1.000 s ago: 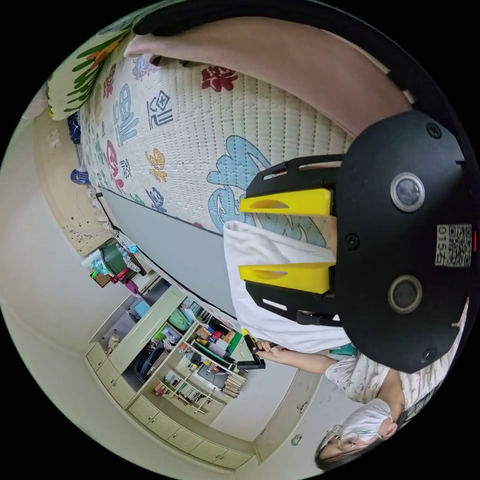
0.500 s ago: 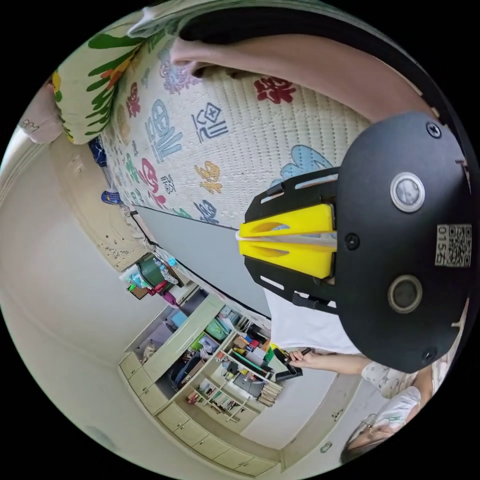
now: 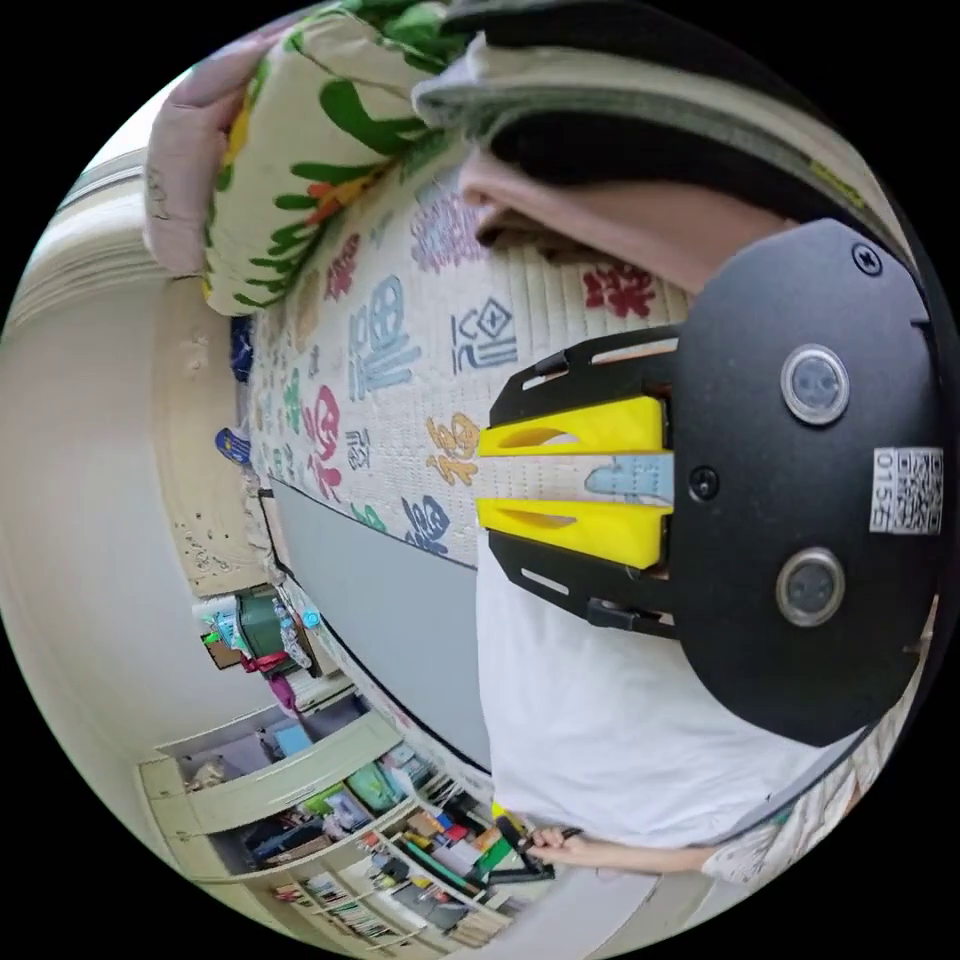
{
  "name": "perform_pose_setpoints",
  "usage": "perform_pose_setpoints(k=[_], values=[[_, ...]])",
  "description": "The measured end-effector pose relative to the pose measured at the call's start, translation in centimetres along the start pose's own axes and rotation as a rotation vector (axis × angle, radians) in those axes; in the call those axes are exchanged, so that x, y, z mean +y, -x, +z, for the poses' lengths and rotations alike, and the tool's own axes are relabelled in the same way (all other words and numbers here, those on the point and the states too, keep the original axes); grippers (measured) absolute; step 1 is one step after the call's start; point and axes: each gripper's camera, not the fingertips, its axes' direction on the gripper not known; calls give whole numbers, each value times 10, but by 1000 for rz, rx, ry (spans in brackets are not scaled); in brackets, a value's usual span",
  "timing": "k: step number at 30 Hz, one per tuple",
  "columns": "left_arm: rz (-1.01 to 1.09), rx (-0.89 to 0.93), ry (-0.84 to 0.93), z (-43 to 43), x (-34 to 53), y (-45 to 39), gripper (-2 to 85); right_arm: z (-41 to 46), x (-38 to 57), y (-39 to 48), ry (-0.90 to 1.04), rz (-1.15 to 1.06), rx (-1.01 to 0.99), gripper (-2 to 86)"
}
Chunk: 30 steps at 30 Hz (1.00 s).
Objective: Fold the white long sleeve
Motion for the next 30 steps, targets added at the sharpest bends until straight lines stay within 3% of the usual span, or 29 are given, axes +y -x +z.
perform_pose_setpoints(k=[3, 7, 9, 11, 14, 20, 30], values=[[36, -91, -21, -22, -9, -6, 69, -30, 38, 31, -91, -164, 37, 74], [61, -8, 70, -26, -19, -12, 117, -57, 116, 153, -129, -573, -218, 85], [62, -24, 74, -31, -23, -16, 110, -56, 157, 217, -88, -763, -353, 92], [88, -11, 63, -45, -27, -23, 65, -41, 216, 305, 69, -1046, -493, 109], [96, 4, 69, -60, -35, -28, 19, -22, 282, 382, 139, -1251, -587, 111], [147, -74, 64, -95, -54, -58, -1, 27, 339, 440, 189, -1337, -567, 103], [215, -232, 70, -159, -89, -113, 0, 101, 344, 414, 382, -1206, -638, 4]])
